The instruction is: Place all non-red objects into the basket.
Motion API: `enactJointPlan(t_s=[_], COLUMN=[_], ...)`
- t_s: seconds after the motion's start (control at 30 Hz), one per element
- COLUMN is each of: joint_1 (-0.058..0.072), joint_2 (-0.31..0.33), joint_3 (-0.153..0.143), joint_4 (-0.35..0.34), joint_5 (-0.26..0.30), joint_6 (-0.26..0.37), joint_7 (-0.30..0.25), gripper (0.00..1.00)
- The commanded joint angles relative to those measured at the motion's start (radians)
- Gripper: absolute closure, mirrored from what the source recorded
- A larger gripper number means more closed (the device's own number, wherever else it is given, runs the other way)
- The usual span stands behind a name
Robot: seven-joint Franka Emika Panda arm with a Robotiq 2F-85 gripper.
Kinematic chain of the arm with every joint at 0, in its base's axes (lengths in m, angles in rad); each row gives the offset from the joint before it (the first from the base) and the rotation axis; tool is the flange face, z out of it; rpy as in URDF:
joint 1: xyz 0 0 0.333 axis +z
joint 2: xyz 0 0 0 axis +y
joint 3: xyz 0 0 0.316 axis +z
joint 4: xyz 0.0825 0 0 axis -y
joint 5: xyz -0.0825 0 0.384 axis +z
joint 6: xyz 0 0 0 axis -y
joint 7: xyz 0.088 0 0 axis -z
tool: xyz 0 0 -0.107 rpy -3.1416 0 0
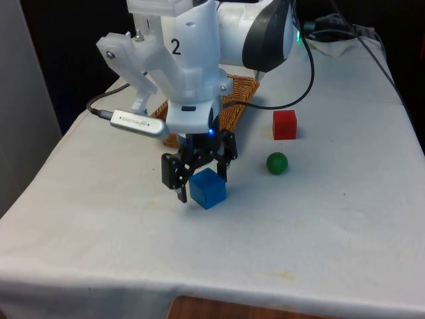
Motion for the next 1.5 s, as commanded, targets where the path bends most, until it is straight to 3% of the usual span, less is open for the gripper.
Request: enactJointPlan(t_s=[0.0,0.03,0.07,0.1,0.27,0.3,0.33,0.67,0.9,0.97,1.47], joint_1=[-0.001,0.000,-0.001,-0.001,-0.001,-0.001,-0.001,0.000,0.000,0.000,0.001], joint_2=[0.002,0.000,0.002,0.002,0.002,0.002,0.002,0.000,-0.059,-0.050,-0.228], joint_3=[0.001,0.000,0.001,0.001,0.000,0.000,0.000,-0.001,-0.007,-0.008,-0.011], joint_4=[0.001,0.000,0.001,0.001,0.000,0.000,0.000,0.001,-0.012,-0.001,-0.153], joint_5=[0.001,0.000,0.001,0.001,0.000,0.000,0.000,0.000,0.001,0.000,0.006], joint_6=[0.001,0.000,0.001,0.001,0.001,0.001,0.001,-0.001,-0.059,-0.065,-0.111], joint_7=[-0.001,0.000,-0.001,-0.001,0.000,0.000,0.000,0.000,-0.005,-0.001,0.006], gripper=[0.02,0.09,0.09,0.19,0.76,0.95,1.00,0.99,0.99,0.99,0.99])
